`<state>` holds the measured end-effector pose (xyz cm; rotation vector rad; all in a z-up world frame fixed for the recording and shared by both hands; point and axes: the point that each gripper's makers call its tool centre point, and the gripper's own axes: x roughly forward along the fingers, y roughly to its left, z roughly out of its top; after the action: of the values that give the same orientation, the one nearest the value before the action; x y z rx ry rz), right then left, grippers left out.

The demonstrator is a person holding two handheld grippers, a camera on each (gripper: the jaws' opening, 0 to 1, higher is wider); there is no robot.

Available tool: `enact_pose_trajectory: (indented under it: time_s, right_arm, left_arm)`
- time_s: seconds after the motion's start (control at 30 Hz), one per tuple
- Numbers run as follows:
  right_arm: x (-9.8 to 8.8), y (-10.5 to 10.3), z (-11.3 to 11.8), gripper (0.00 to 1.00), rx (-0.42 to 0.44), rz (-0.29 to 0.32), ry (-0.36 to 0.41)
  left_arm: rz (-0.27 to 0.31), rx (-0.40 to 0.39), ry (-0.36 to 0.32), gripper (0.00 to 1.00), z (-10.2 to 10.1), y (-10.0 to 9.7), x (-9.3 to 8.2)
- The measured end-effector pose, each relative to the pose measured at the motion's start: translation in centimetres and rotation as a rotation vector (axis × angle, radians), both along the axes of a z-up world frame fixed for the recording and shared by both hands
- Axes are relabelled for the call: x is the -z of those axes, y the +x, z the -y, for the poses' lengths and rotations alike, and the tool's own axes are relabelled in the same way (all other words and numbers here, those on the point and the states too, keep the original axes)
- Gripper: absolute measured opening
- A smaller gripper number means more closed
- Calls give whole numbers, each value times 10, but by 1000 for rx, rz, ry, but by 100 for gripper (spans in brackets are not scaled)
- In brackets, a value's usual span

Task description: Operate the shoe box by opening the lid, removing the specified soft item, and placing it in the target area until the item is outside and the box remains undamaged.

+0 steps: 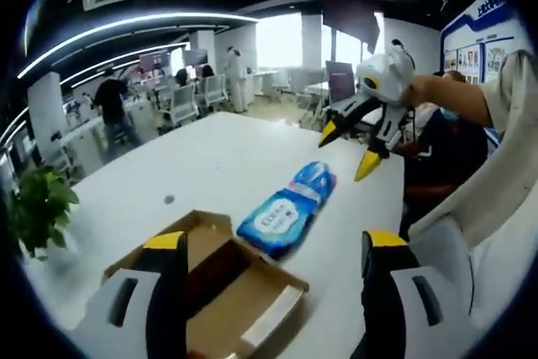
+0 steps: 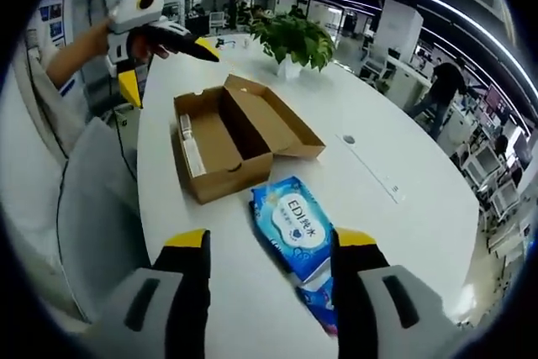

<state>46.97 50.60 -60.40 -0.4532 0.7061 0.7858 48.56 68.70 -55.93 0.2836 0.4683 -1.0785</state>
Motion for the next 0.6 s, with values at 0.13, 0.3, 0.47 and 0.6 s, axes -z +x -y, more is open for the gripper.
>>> enact_pose_trajectory:
  time_s: [0.13,0.3,0.47,0.6]
  right_arm:
    - [0,-1,-10,58,-24,-2,8]
    - [3,-2,-23,60,-63,-12,8]
    - [5,-1,-36,60,-100,-22,8]
    - [7,2,-48,60,-135,-28,6]
  left_arm:
    - [-4,-44,-7,92,-19,-2,1]
    - [-21,-83,-15,92,-40,-9,3]
    - [-20,-108,-37,97,-58,-15,2]
    - [-23,-136,-47,98,-69,-18,4]
